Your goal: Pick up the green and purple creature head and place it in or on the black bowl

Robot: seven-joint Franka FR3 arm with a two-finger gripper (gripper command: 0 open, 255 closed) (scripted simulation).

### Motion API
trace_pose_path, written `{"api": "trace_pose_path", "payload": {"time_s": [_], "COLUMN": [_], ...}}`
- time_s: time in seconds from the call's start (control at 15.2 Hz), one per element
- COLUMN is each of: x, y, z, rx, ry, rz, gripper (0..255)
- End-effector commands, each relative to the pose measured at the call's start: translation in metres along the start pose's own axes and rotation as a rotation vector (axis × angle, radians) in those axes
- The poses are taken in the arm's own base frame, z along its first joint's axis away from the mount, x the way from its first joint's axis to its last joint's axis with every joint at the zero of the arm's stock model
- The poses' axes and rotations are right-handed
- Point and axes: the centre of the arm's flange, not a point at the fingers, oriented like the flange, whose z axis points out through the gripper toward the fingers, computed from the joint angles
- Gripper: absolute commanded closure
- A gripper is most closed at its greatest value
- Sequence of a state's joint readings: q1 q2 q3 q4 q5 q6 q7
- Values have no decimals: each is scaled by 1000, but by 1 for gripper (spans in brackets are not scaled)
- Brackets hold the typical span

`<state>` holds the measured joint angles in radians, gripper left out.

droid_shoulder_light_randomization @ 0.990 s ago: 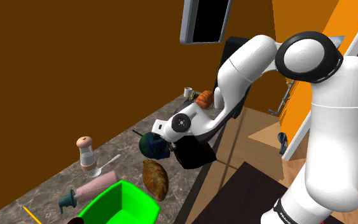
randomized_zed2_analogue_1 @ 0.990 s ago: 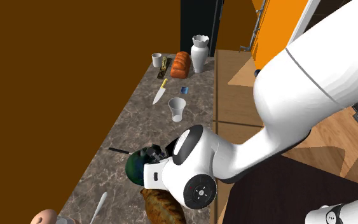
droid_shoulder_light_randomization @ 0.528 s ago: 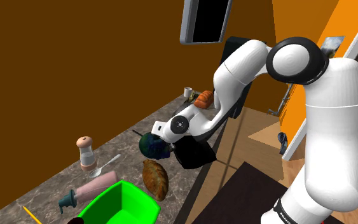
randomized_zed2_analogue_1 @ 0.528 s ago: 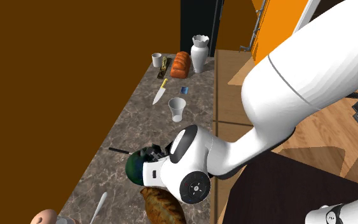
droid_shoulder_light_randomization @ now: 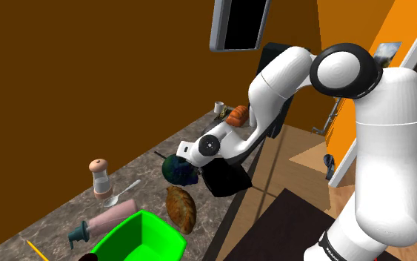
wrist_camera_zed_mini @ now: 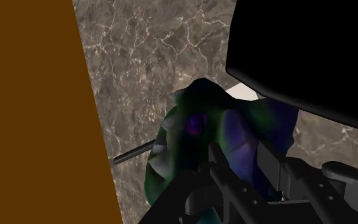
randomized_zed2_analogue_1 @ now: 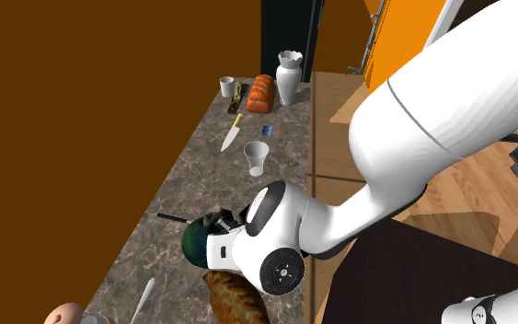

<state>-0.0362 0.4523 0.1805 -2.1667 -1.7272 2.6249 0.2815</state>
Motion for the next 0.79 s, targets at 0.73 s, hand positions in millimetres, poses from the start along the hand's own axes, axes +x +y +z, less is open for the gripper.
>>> {"api": "trace_pose_path", "payload": {"time_s": [0.73], "x": [-8], "y": [19], "z": [-24], "rx": [0], "ry": [0], "rz": [0], "gripper": [255]}}
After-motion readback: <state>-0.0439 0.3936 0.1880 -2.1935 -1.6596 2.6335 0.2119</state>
